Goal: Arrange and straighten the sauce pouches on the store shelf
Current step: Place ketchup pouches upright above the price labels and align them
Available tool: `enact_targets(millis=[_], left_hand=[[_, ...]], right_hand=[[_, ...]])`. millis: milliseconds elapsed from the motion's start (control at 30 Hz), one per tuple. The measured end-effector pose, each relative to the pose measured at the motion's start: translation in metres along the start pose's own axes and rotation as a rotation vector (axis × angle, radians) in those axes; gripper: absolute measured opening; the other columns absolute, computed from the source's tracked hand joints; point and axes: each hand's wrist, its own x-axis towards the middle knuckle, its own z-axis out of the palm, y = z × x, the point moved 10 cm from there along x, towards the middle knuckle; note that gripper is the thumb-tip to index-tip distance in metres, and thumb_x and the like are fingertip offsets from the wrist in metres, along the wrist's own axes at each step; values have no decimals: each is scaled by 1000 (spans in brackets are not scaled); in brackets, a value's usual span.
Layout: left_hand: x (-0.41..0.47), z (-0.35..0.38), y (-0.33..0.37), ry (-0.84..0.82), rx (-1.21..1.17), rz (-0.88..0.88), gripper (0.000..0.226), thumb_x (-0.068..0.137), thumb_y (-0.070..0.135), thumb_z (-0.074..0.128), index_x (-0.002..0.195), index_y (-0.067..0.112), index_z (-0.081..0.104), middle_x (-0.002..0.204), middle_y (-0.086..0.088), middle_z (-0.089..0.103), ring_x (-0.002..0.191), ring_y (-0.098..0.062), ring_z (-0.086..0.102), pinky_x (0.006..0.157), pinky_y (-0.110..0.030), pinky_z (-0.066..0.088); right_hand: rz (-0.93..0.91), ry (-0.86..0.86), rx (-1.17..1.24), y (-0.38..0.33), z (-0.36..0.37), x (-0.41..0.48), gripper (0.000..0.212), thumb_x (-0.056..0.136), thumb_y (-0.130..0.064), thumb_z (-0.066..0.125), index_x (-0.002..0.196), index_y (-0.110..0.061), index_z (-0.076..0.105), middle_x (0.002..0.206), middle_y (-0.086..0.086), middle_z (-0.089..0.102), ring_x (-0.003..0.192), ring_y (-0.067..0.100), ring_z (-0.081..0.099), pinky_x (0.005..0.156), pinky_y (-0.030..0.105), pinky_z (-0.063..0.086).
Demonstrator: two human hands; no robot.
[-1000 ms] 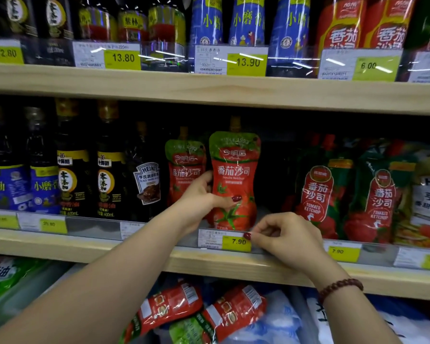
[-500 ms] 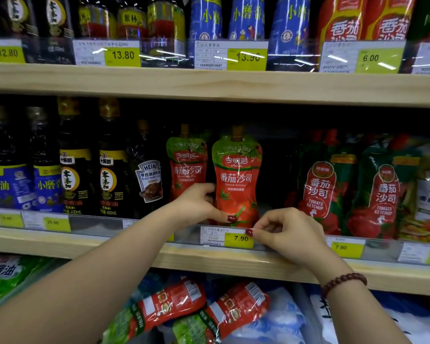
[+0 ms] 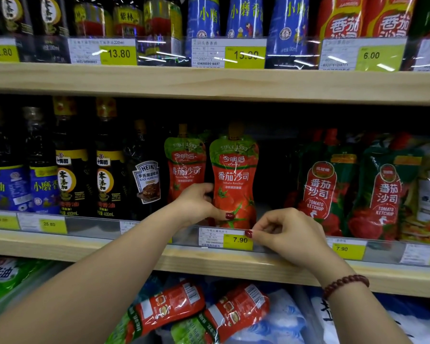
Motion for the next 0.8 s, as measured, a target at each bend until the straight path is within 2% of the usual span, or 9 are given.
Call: enact_targets(millis=[67, 167, 267, 400, 467, 533, 600, 700, 800], left_hand=[[-2, 1, 0, -3, -16, -3, 61, 61, 3, 82, 116, 15, 59, 100, -4, 69, 91, -14, 66, 75, -23, 53], [-5, 0, 2, -8, -4, -19, 59, 62, 4, 82, 115, 14, 59, 101, -6, 69, 92, -18, 66, 80, -31, 55], [-14, -11, 4, 72, 17, -37, 47, 62, 10, 84, 104, 15, 62, 89, -4, 69, 86, -21, 67, 76, -37, 57], [-38, -40, 13, 271, 51, 32, 30, 64, 17, 84, 87, 21, 65, 80, 1, 69, 79, -14, 66, 69, -27, 54], [-55, -47, 18, 325, 70, 117, 24, 66, 17, 82, 83, 23, 66, 80, 2, 69, 79, -13, 66, 72, -26, 55], [-71, -48, 23, 326, 122, 223, 20, 69, 16, 80, 83, 23, 67, 82, 6, 69, 80, -5, 65, 75, -20, 53], [-83, -43, 23, 282, 263, 298, 21, 71, 20, 79, 86, 29, 67, 87, 16, 66, 84, 5, 60, 76, -8, 46], [-92, -38, 15, 253, 417, 359, 30, 71, 24, 78, 98, 30, 67, 96, 16, 63, 96, 0, 54, 82, -7, 38], [-95, -40, 7, 294, 409, 392, 25, 72, 22, 76, 95, 29, 69, 96, 11, 65, 96, -5, 54, 83, -12, 40]], right_hand=[[-2, 0, -1, -1, 0, -1, 14, 69, -57, 66, 63, -45, 64, 62, -30, 62, 67, -9, 56, 54, 18, 36], [-3, 2, -1, -2, 0, -2, 14, 69, -57, 65, 63, -45, 64, 62, -30, 62, 67, -8, 56, 54, 19, 36], [-6, -2, 5, -1, 0, -3, 12, 69, -57, 65, 64, -46, 64, 62, -30, 62, 67, -8, 56, 54, 19, 37], [-12, -37, 69, -1, 2, -1, 9, 70, -50, 69, 67, -42, 67, 66, -24, 65, 68, -4, 59, 61, 25, 48], [-34, -58, 167, -6, 0, -1, 5, 72, -37, 73, 71, -35, 69, 70, -14, 69, 72, 1, 63, 66, 27, 53], [-93, -31, 270, -17, -12, 0, 9, 74, -21, 75, 76, -28, 70, 74, -7, 70, 74, 6, 65, 69, 22, 54], [-156, 27, 321, -29, -29, -1, 15, 74, -12, 74, 78, -26, 69, 77, -5, 70, 73, 3, 65, 66, 13, 51], [-258, 55, 231, -51, -42, -7, 16, 75, -15, 74, 80, -28, 67, 77, -12, 68, 72, -3, 63, 67, 13, 51], [-381, -8, 45, -74, -31, -24, 8, 75, -28, 71, 83, -27, 70, 79, -16, 67, 76, -2, 62, 70, 26, 54]])
